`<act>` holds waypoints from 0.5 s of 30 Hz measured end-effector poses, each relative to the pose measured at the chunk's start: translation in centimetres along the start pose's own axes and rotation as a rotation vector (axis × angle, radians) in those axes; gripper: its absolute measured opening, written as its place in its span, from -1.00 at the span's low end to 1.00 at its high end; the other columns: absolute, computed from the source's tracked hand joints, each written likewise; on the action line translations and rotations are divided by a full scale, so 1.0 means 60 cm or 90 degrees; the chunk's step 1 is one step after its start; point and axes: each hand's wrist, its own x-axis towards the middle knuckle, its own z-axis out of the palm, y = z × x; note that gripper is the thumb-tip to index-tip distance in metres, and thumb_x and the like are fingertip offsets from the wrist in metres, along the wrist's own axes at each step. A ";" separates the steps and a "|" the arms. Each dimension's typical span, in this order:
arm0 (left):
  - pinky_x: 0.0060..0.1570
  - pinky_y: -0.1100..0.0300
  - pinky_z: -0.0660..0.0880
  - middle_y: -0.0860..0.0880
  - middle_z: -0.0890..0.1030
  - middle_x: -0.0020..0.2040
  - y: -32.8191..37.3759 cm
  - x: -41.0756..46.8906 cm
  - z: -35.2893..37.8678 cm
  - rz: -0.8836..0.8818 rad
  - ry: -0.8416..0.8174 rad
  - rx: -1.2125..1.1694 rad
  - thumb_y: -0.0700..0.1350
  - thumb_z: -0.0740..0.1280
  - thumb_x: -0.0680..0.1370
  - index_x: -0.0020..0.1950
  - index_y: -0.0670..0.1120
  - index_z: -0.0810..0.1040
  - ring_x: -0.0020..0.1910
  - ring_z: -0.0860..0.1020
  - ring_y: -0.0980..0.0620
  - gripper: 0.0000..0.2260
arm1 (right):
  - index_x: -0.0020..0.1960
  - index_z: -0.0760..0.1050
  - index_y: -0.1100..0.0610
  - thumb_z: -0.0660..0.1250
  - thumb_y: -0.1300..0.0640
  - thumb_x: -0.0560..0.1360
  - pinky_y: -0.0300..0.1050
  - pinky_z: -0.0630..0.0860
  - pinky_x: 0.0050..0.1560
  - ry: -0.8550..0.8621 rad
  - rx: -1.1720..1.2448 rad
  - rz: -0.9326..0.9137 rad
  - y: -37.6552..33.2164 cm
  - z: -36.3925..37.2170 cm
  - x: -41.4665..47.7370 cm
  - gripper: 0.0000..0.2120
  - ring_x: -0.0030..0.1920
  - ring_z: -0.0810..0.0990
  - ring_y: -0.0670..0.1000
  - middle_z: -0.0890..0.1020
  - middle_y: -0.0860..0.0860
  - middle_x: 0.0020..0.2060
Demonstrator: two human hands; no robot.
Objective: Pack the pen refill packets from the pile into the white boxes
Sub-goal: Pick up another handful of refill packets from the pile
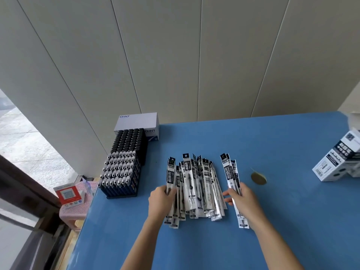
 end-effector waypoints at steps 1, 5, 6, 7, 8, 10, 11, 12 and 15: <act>-0.39 0.13 0.15 -0.05 0.29 -0.45 -0.001 0.000 -0.004 -0.003 0.000 -0.013 -0.05 0.23 0.56 -0.39 -0.12 0.17 -0.43 0.22 -0.02 -0.61 | 0.01 0.38 0.37 0.17 0.24 0.56 -0.21 0.51 -0.27 -0.002 0.009 0.002 -0.002 0.002 -0.004 -0.83 -0.28 0.59 0.01 0.63 0.05 -0.19; -0.26 0.04 0.48 -0.08 0.58 -0.26 0.001 -0.015 -0.026 -0.017 -0.051 -0.229 -0.13 0.17 0.60 -0.12 -0.23 0.41 -0.43 0.48 -0.01 -0.81 | 0.00 0.40 0.29 0.16 0.24 0.56 -0.21 0.45 -0.27 -0.037 0.061 0.005 -0.009 0.006 -0.025 -0.88 -0.33 0.49 -0.03 0.61 0.04 -0.19; -0.22 0.01 0.52 -0.07 0.58 -0.24 0.002 -0.021 -0.032 -0.015 -0.069 -0.285 -0.14 0.16 0.61 -0.06 -0.23 0.41 -0.43 0.51 -0.01 -0.83 | 0.01 0.41 0.29 0.15 0.25 0.56 -0.21 0.42 -0.26 -0.049 0.080 0.007 -0.011 0.006 -0.031 -0.88 -0.34 0.45 -0.04 0.59 0.05 -0.20; -0.22 0.01 0.52 -0.07 0.57 -0.24 0.003 -0.026 -0.037 -0.009 -0.084 -0.322 -0.15 0.16 0.61 -0.04 -0.22 0.40 -0.44 0.50 -0.01 -0.85 | 0.03 0.42 0.29 0.14 0.25 0.57 -0.21 0.39 -0.26 -0.060 0.101 0.010 -0.013 0.005 -0.036 -0.86 -0.35 0.42 -0.04 0.56 0.07 -0.21; -0.27 0.03 0.49 -0.07 0.54 -0.24 0.005 -0.032 -0.040 0.000 -0.097 -0.348 -0.15 0.16 0.61 -0.06 -0.21 0.38 -0.45 0.48 0.01 -0.87 | 0.05 0.43 0.29 0.13 0.26 0.58 -0.21 0.36 -0.27 -0.068 0.127 0.013 -0.014 0.003 -0.040 -0.85 -0.36 0.39 -0.04 0.52 0.08 -0.24; -0.37 0.12 0.38 -0.08 0.49 -0.26 0.009 -0.045 -0.043 0.024 -0.126 -0.373 -0.16 0.16 0.61 -0.13 -0.18 0.35 -0.50 0.41 0.04 -0.85 | 0.05 0.44 0.25 0.11 0.26 0.59 -0.22 0.30 -0.31 -0.079 0.189 0.022 -0.016 -0.001 -0.049 -0.85 -0.39 0.33 -0.04 0.47 0.07 -0.30; -0.39 0.14 0.33 -0.09 0.46 -0.28 0.012 -0.051 -0.042 0.033 -0.144 -0.374 -0.16 0.16 0.61 -0.16 -0.17 0.34 -0.51 0.37 0.05 -0.83 | 0.05 0.43 0.24 0.10 0.26 0.60 -0.23 0.28 -0.35 -0.083 0.226 0.028 -0.017 -0.005 -0.054 -0.85 -0.40 0.31 -0.05 0.45 0.06 -0.32; -0.40 0.16 0.30 -0.10 0.42 -0.31 0.018 -0.058 -0.038 0.034 -0.165 -0.374 -0.15 0.16 0.61 -0.19 -0.16 0.33 -0.51 0.34 0.05 -0.81 | 0.05 0.44 0.22 0.10 0.25 0.60 -0.25 0.26 -0.39 -0.086 0.259 0.032 -0.015 -0.009 -0.059 -0.85 -0.42 0.29 -0.06 0.43 0.04 -0.33; -0.46 0.23 0.27 -0.05 0.35 -0.38 0.048 -0.080 -0.018 0.016 -0.233 -0.412 -0.17 0.15 0.62 -0.16 -0.16 0.34 -0.52 0.28 0.06 -0.84 | -0.01 0.46 0.20 0.08 0.19 0.61 -0.33 0.24 -0.51 -0.087 0.327 0.044 -0.006 -0.035 -0.073 -0.81 -0.51 0.27 -0.11 0.40 0.03 -0.36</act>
